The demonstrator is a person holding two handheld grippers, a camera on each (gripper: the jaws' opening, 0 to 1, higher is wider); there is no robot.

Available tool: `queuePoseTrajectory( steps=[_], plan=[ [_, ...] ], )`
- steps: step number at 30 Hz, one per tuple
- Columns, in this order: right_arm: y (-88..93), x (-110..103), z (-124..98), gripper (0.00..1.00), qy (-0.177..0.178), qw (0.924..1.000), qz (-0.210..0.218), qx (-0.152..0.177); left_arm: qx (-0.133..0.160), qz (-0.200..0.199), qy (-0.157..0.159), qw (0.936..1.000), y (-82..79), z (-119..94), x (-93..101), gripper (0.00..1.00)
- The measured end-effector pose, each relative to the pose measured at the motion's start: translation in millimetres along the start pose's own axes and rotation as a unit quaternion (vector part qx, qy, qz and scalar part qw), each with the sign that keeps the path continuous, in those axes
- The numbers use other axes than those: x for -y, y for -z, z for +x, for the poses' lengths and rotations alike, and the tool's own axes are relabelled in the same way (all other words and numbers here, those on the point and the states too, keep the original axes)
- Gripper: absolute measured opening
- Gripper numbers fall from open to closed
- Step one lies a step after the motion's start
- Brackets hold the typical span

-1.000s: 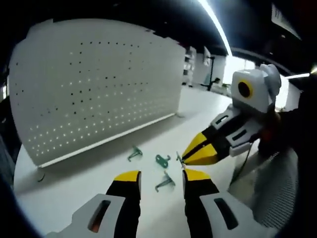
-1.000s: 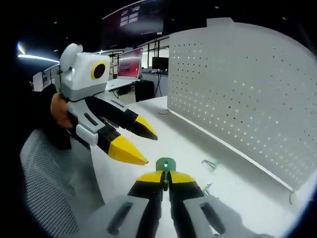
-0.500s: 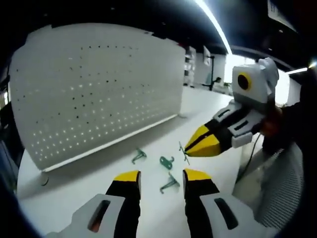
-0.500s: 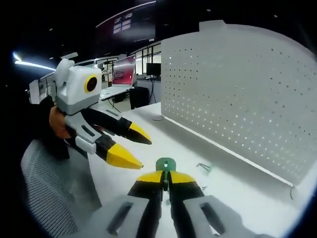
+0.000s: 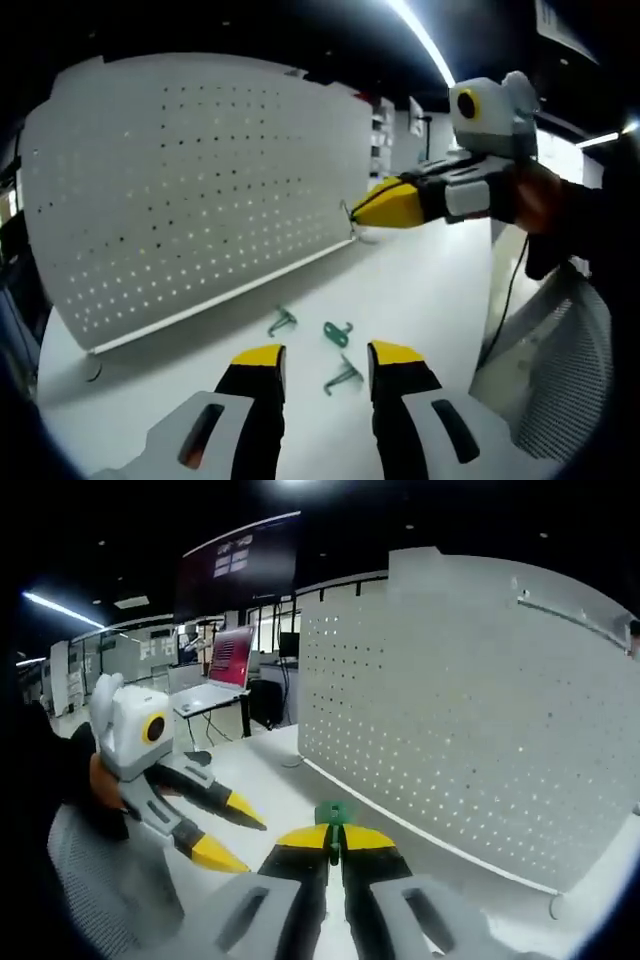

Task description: Insert the hook assembly into the mounting plate slot until the hook locks in place.

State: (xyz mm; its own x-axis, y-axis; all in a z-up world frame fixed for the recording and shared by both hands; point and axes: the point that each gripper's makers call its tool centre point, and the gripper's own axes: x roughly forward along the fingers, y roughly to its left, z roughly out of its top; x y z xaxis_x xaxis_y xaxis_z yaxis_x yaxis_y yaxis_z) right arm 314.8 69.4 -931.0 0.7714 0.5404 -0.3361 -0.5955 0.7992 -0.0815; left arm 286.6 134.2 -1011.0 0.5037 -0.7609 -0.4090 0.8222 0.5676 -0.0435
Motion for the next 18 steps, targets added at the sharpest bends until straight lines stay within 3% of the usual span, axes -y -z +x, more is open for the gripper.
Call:
queuePoseTrajectory(
  steps=[12,18],
  plan=[
    [-75.2,37.0,-2.3,0.01,0.037,0.9962,-0.016,0.077,0.001,-0.003,0.001,1.0000,-0.1,0.0,-0.7,0.34],
    [-106.2,70.7,-7.3,0.01,0.073,0.9908,-0.011,0.114,0.001,-0.004,0.003,1.0000,0.4,0.0,-0.1,0.33]
  ],
)
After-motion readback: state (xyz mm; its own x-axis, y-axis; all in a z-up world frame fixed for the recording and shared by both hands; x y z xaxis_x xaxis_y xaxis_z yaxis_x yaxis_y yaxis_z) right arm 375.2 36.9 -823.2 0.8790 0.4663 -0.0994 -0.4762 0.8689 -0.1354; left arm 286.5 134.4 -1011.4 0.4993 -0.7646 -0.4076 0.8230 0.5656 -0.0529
